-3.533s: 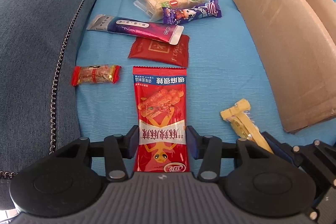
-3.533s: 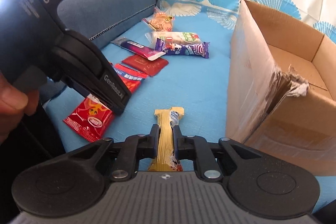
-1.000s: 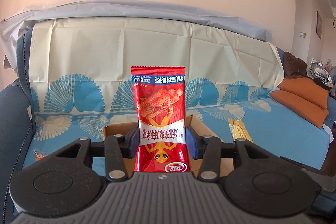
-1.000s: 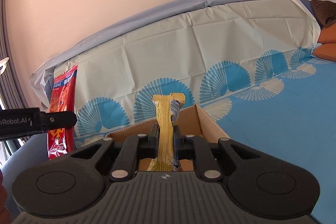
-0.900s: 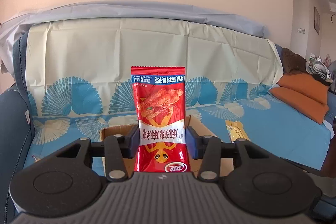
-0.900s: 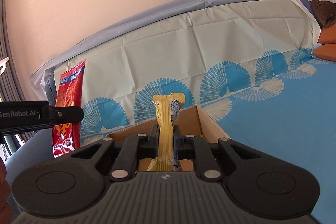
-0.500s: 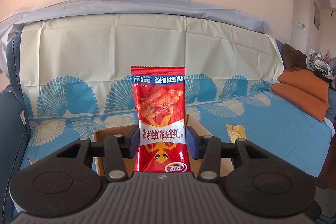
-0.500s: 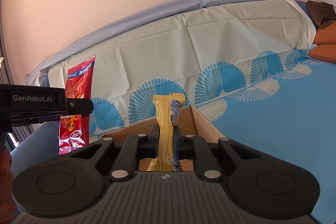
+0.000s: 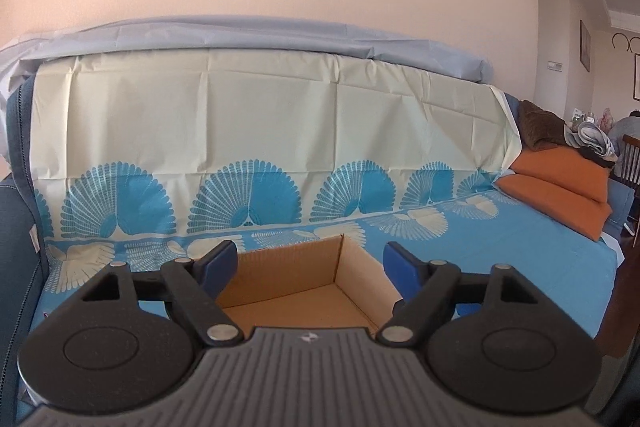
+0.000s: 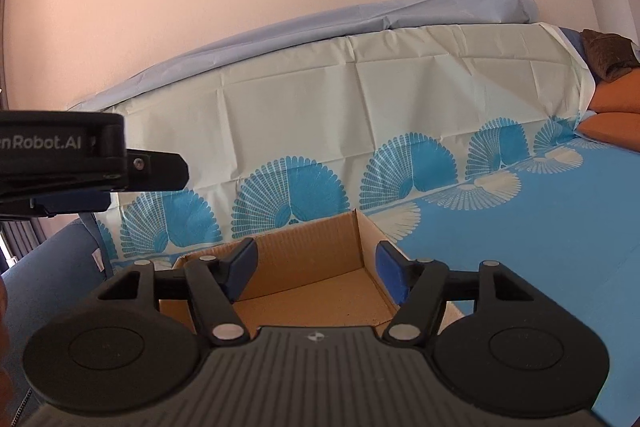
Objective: Organize snacks
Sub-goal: 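Open both grippers to drop the red packet and wafer stick into the box, then move both tools back toward the snack pile on the sofa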
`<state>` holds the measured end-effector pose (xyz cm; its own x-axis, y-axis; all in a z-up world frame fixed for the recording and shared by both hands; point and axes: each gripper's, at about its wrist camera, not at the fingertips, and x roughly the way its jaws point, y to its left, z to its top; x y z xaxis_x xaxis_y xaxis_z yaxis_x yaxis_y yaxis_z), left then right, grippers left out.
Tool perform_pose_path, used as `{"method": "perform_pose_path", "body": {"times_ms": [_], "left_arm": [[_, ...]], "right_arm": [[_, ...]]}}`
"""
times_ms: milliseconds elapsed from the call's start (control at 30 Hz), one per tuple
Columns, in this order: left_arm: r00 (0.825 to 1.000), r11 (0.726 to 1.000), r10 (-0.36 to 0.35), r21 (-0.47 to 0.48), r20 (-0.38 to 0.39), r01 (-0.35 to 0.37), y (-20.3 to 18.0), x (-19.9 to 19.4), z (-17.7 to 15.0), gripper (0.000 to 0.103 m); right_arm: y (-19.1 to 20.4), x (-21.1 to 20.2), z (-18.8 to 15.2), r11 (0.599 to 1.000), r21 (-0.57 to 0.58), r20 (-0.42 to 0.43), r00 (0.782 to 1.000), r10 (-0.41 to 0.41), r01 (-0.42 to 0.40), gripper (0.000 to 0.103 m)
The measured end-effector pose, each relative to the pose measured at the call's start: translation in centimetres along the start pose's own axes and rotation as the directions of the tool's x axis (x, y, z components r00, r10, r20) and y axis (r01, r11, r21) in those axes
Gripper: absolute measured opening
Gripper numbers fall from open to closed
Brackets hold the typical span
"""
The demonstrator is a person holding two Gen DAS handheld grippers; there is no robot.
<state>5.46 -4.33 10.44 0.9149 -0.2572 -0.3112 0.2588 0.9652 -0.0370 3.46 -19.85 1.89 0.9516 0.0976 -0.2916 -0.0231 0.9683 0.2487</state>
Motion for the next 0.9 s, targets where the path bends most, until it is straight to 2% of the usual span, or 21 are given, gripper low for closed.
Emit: {"method": "perform_pose_path", "body": {"times_ms": [67, 167, 233, 300, 400, 567, 633, 667, 767, 900], "left_arm": [[0.999, 1.0, 0.006, 0.004, 0.041, -0.006, 0.8, -1.6, -0.9, 0.081], [0.999, 1.0, -0.004, -0.019, 0.044, 0.005, 3.1, -3.8, -2.3, 0.061], [1.0, 0.999, -0.007, -0.034, 0.017, 0.007, 4.9, -5.0, -3.4, 0.03], [1.0, 0.999, 0.015, -0.039, -0.014, -0.016, 7.1, -6.0, -4.8, 0.016], [0.997, 0.998, 0.055, -0.018, -0.051, -0.056, 10.9, -7.0, -7.2, 0.014], [0.982, 0.99, 0.137, 0.0, -0.129, -0.138, 17.1, -7.8, -11.6, 0.015], [0.978, 0.987, 0.154, -0.012, -0.143, -0.158, 18.7, -8.1, -13.2, 0.015], [0.976, 0.985, 0.153, -0.05, -0.152, -0.162, 19.5, -8.3, -13.4, 0.015], [0.987, 0.983, 0.137, -0.112, -0.083, -0.146, 20.4, -9.4, -13.2, 0.015], [0.984, 0.971, 0.157, -0.167, -0.086, -0.17, 20.9, -9.1, -13.0, 0.015]], "right_arm": [[0.5, -0.1, -0.1, 1.0, -0.017, 0.005, 1.0, 0.007, -0.007, 0.067], [1.6, -0.3, -0.3, 0.998, -0.063, 0.015, 1.0, 0.001, 0.0, 0.067], [2.2, -0.6, -0.4, 0.996, -0.082, 0.011, 1.0, 0.019, -0.018, 0.067], [2.9, -0.8, -0.5, 0.994, -0.104, 0.002, 0.999, 0.046, -0.046, 0.067], [3.9, -1.3, -0.7, 0.986, -0.138, -0.005, 0.995, 0.096, -0.096, 0.064], [6.3, -2.2, -1.0, 0.96, -0.213, -0.019, 0.983, 0.182, -0.182, 0.038], [7.3, -2.4, -1.4, 0.949, -0.227, -0.042, 0.976, 0.215, -0.219, 0.033], [7.9, -2.5, -1.5, 0.943, -0.236, -0.053, 0.972, 0.23, -0.236, 0.032], [9.9, -2.7, -2.2, 0.92, -0.268, -0.086, 0.959, 0.271, -0.284, 0.031], [12.8, -2.9, -3.5, 0.876, -0.308, -0.145, 0.929, 0.342, -0.37, 0.031]]}}
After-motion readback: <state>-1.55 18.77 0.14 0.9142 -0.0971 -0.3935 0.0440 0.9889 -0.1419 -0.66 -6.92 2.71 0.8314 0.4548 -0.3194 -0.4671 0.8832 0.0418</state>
